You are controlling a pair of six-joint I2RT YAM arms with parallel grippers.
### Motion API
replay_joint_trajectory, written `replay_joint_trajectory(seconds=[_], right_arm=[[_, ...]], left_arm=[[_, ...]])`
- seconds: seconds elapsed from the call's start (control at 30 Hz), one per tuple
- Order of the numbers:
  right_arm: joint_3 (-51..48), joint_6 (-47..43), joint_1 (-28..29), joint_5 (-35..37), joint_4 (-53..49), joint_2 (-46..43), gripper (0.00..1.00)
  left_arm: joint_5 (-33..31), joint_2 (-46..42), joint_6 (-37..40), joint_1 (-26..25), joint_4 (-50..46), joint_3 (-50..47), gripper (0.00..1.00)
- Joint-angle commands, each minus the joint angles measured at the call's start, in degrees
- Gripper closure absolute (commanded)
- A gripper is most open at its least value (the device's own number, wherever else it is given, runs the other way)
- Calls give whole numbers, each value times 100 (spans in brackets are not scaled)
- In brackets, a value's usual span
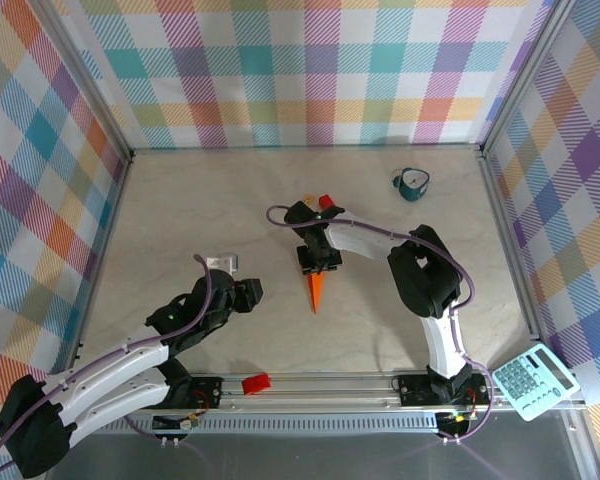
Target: Fold a paper plane with a square sheet of paper (fold left side to right side)
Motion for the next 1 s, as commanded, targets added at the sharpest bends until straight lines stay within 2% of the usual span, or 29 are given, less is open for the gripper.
replay_joint_trajectory(seconds=[0.0,0.23,0.3,0.5,0.6,0.77,0.97], right_arm=[[57,-53,32,55,-150,-60,71],[-217,-40,24,76,14,-442,95],[-341,-35,3,89,91,-614,99],[-906,-154,-136,-16,630,-1407,100],[-1372,-151,-404,-535,1161,-1910,100],[-2435,100,-1006,-1866,2455,-2703,100],[-3511,413,-1641,-3126,3702,-3169,100]], left_arm=[[-178,-123,163,69,-194,75,52],[-229,-197,197,69,-309,212,51],[-237,-201,216,69,-312,245,51],[-323,-214,233,78,-268,316,45],[-335,-264,196,88,-164,319,39],[-376,-337,112,104,96,256,29],[-429,-347,43,122,181,255,23]])
